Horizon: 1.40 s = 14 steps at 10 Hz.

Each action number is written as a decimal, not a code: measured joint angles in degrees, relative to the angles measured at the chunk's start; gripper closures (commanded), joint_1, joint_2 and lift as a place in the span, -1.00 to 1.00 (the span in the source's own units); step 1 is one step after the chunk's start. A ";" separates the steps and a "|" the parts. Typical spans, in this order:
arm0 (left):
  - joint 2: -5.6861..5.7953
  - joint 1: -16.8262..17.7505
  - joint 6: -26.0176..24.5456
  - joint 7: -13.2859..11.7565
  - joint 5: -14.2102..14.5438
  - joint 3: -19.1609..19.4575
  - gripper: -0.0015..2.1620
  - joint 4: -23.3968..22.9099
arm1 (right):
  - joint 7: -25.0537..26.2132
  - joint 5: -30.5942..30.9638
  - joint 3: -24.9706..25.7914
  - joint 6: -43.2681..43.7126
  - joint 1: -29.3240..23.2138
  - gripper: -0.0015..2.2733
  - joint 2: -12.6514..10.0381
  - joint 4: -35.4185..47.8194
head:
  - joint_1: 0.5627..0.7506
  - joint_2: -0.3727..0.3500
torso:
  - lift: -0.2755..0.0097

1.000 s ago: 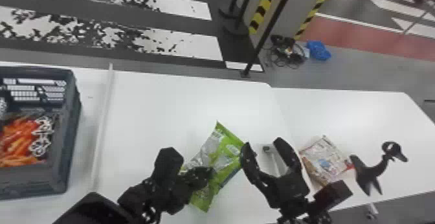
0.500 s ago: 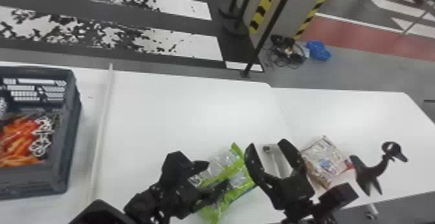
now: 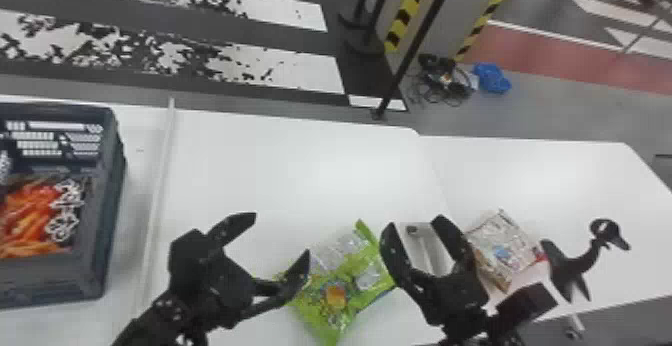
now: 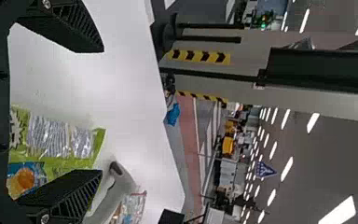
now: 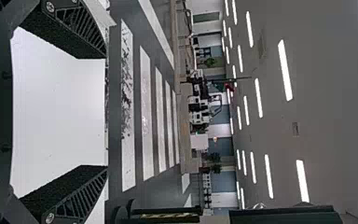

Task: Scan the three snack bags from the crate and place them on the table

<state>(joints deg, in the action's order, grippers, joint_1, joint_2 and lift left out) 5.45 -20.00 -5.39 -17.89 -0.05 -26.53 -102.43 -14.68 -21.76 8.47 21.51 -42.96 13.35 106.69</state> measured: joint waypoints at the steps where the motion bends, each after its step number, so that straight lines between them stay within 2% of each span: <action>1: 0.37 -2.91 0.65 -0.37 0.87 4.15 -0.94 -3.74 | 0.00 0.20 0.42 -2.33 0.01 -0.92 -0.08 0.00 | 0.41 -0.94 | 0.68; 3: 0.42 -8.32 1.22 -0.14 4.41 12.15 -0.94 -10.05 | -1.47 -0.30 0.94 -3.96 -0.40 -0.86 -0.56 0.00 | 0.41 -0.94 | 0.68; 4: 0.14 -11.51 2.37 -0.60 7.25 16.72 -0.93 -12.97 | -3.24 -1.53 1.30 -4.19 -1.13 -0.57 -1.00 -0.19 | 0.41 -0.94 | 0.68; 5: -0.24 -14.22 3.17 -0.75 9.13 20.68 -0.93 -15.57 | -5.11 -2.64 1.43 -4.59 -1.70 0.06 -1.46 -0.78 | 0.41 -0.87 | 0.68; 6: -1.08 -16.96 3.45 -0.83 10.48 24.69 -0.93 -18.30 | -6.73 -3.28 1.37 -6.03 -1.91 0.73 -2.00 -1.83 | 0.41 -0.69 | 0.68; 8: -3.38 -19.76 3.53 -0.98 12.07 29.32 -0.93 -19.62 | -7.63 -3.65 -0.67 -11.15 -1.70 0.93 -2.43 -3.37 | 0.41 -0.49 | 0.68; 9: -4.08 -20.40 4.03 -0.93 12.20 30.28 -0.93 -18.78 | -8.42 -3.73 -2.07 -13.94 -1.63 0.93 -2.45 -4.40 | 0.41 -0.33 | 0.68; 10: -4.33 -20.71 5.39 -1.01 12.44 30.76 -0.93 -17.59 | -9.45 -4.14 -3.29 -15.78 -1.61 0.96 -2.45 -5.68 | 0.41 -0.23 | 0.68; 12: -4.39 -21.64 6.44 -3.16 15.59 33.46 -0.93 -16.75 | -10.72 -5.07 -5.49 -17.70 -1.60 0.96 -2.52 -8.49 | 0.41 -0.05 | 0.68; 14: -4.40 -22.00 6.34 -4.19 17.88 35.73 -0.93 -16.43 | -11.00 -5.16 -6.90 -17.84 -1.62 0.96 -2.60 -10.78 | 0.41 0.15 | 0.68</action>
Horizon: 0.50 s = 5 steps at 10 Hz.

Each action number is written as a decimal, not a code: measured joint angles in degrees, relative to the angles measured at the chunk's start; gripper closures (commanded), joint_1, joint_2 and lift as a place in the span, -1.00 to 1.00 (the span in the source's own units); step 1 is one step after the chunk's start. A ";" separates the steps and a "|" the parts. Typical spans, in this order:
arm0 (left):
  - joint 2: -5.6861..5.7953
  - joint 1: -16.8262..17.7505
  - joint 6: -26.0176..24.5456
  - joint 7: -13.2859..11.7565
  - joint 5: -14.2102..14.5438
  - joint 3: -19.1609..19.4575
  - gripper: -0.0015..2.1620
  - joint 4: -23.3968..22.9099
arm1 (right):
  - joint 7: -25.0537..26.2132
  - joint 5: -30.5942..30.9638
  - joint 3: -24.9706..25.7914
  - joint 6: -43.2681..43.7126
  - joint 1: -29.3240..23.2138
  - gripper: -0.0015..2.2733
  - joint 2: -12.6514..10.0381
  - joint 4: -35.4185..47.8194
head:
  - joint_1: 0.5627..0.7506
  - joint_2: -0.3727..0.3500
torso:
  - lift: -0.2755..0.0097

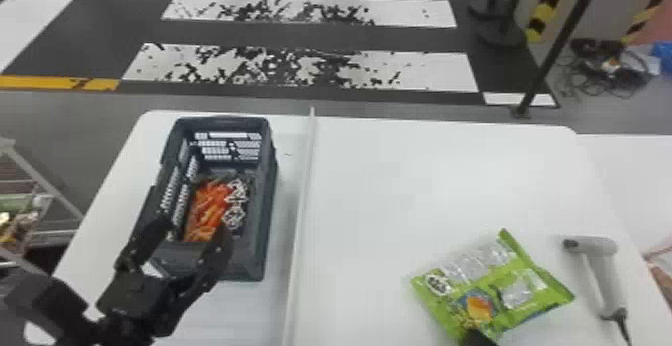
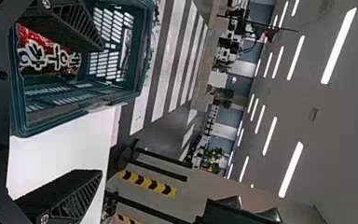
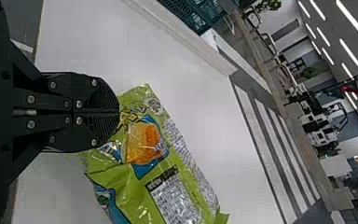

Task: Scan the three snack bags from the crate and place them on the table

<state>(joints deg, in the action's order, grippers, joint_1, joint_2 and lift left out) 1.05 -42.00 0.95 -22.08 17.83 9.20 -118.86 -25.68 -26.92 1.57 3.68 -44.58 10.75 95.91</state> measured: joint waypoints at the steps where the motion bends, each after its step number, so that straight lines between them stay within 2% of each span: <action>1: 0.00 0.03 0.01 -0.07 0.36 0.27 -0.93 0.35 | -0.62 -0.36 -0.53 -0.13 -0.13 0.96 -0.02 -0.15 | 0.41 0.22 | 0.68; 3: 0.00 0.57 -0.01 -0.15 0.31 0.01 -0.93 1.21 | -0.65 -0.68 -1.48 -1.34 0.50 0.96 -0.09 -0.71 | 0.41 0.27 | 0.68; 5: 0.00 1.14 -0.20 -0.15 0.20 -0.22 -0.93 1.51 | 0.51 -0.69 -1.38 -1.92 2.17 0.96 -0.24 -3.08 | 0.41 0.22 | 0.68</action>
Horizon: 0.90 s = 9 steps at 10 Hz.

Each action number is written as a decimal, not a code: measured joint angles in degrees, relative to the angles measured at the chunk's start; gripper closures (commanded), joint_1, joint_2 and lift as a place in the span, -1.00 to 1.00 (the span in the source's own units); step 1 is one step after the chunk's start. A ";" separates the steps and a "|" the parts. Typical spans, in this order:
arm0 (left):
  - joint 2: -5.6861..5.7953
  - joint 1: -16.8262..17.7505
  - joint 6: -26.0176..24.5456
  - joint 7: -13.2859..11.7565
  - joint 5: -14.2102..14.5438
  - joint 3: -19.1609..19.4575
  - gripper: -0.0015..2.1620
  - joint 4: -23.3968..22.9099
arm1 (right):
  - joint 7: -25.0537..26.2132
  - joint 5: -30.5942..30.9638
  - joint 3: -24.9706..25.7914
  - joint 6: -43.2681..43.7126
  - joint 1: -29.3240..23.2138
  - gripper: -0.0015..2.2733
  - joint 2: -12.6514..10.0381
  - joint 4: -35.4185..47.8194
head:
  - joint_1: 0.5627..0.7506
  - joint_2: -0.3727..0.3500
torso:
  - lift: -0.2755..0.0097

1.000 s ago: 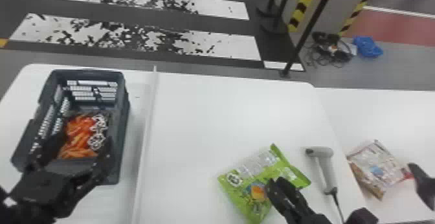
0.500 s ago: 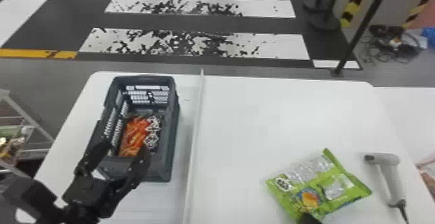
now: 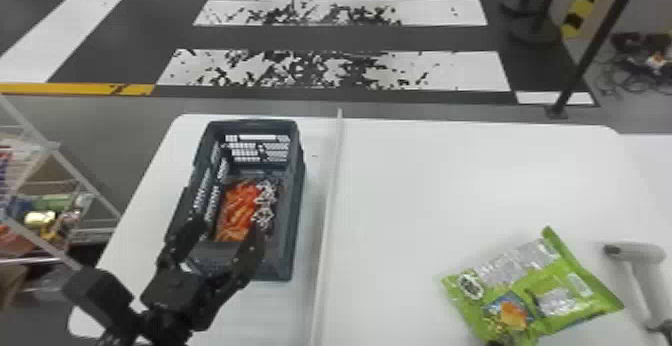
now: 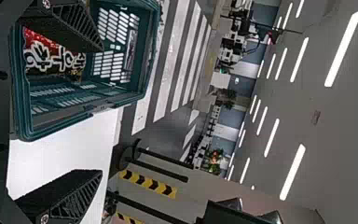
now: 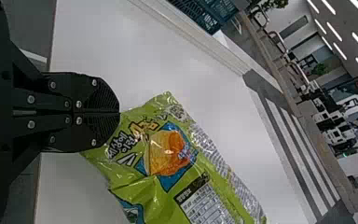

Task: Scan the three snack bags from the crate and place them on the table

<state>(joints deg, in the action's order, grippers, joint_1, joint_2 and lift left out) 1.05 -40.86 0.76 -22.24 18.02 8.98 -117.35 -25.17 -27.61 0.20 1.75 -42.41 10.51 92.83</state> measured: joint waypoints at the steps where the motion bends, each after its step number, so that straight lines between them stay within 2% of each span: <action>1: 0.00 0.17 -0.01 -0.04 0.00 -0.02 -0.93 0.13 | 0.36 -0.06 0.54 0.00 0.60 0.96 -0.18 -1.04 | 0.41 0.20 | 0.68; 5: 0.00 0.49 0.06 -1.17 0.15 -0.02 -0.93 1.15 | 1.54 -1.67 5.18 0.45 2.03 0.96 -0.72 -4.16 | 0.41 -0.09 | 0.68; 8: 0.00 0.36 -0.02 -1.36 0.17 -0.35 -0.93 1.20 | 0.66 -4.49 11.17 0.83 2.08 0.96 -1.07 -4.42 | 0.41 -0.46 | 0.68; 9: 0.00 0.34 -0.02 -1.35 0.16 -0.75 -0.93 1.23 | -0.22 -5.82 13.16 0.17 1.57 0.96 -1.13 -3.28 | 0.41 -0.52 | 0.68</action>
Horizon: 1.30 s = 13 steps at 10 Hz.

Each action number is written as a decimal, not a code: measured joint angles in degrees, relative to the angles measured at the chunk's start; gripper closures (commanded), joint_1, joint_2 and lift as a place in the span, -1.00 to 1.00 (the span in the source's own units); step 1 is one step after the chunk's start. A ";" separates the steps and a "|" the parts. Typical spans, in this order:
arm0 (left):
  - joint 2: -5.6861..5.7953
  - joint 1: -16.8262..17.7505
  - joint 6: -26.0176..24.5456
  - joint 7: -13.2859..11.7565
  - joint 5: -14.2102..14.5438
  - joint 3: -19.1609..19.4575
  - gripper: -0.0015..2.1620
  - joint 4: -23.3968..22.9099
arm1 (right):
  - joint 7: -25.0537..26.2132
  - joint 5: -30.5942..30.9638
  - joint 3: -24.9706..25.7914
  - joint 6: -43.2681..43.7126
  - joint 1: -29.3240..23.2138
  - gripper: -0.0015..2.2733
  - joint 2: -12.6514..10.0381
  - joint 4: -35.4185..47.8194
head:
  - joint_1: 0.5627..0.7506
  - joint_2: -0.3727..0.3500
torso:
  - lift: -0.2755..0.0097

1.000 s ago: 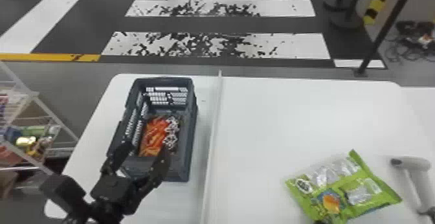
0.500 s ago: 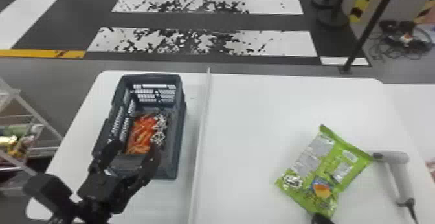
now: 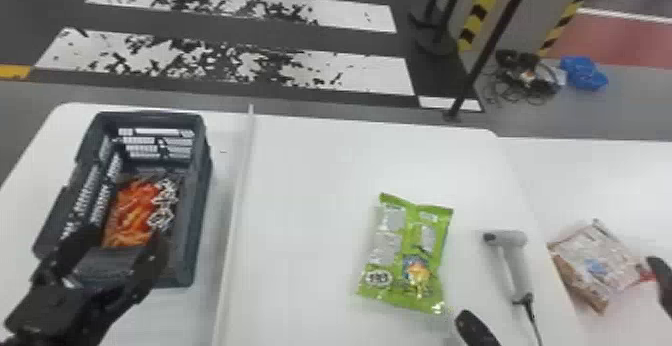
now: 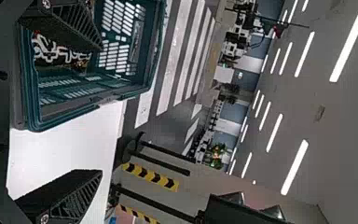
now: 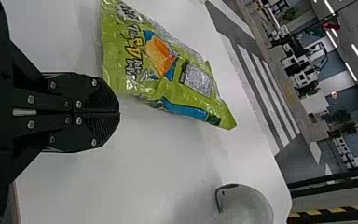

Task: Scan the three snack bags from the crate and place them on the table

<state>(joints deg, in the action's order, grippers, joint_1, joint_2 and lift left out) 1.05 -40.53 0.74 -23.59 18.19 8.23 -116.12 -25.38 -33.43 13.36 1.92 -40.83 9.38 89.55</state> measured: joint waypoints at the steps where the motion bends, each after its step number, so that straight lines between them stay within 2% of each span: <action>1: 0.00 -0.02 0.00 0.03 -0.08 -0.28 -0.93 0.01 | -1.14 -0.84 1.16 -0.30 -1.41 0.96 -0.36 2.52 | 0.41 -0.58 | 0.68; 3: 0.01 -0.13 0.00 0.01 -0.18 -0.39 -0.93 -0.01 | -2.25 -1.77 1.82 -2.22 -1.47 0.96 -0.72 6.77 | 0.41 -0.53 | 0.68; 5: 0.12 -0.36 0.00 0.18 -0.94 -0.79 -0.93 -0.47 | -2.21 -1.56 1.63 -5.91 2.25 0.96 -0.84 9.07 | 0.41 -0.47 | 0.68; 7: 0.16 -0.89 0.00 0.91 -1.13 -0.72 -0.93 -0.83 | -1.65 1.42 -0.82 -9.36 7.54 0.96 -0.92 9.33 | 0.41 -0.30 | 0.68; 9: 0.08 -1.17 0.03 1.95 -1.14 -1.26 -0.93 -1.85 | -0.94 5.23 -4.87 -9.26 12.45 0.96 -1.44 5.82 | 0.41 -0.11 | 0.68; 11: 0.08 -1.22 0.01 2.33 -1.22 -2.11 -0.93 -2.70 | -0.55 7.04 -7.19 -7.61 16.07 0.96 -2.65 0.99 | 0.41 -0.05 | 0.68; 13: 0.14 -1.22 0.08 2.32 -1.31 -2.22 -0.93 -2.73 | -0.02 8.72 -8.04 -3.92 18.06 0.96 -2.92 -3.03 | 0.41 -0.05 | 0.68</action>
<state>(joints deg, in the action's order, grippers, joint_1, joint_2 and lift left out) 1.19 -41.75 0.82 -21.27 16.87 6.02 -118.84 -25.40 -24.71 5.32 -2.00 -22.77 6.47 86.52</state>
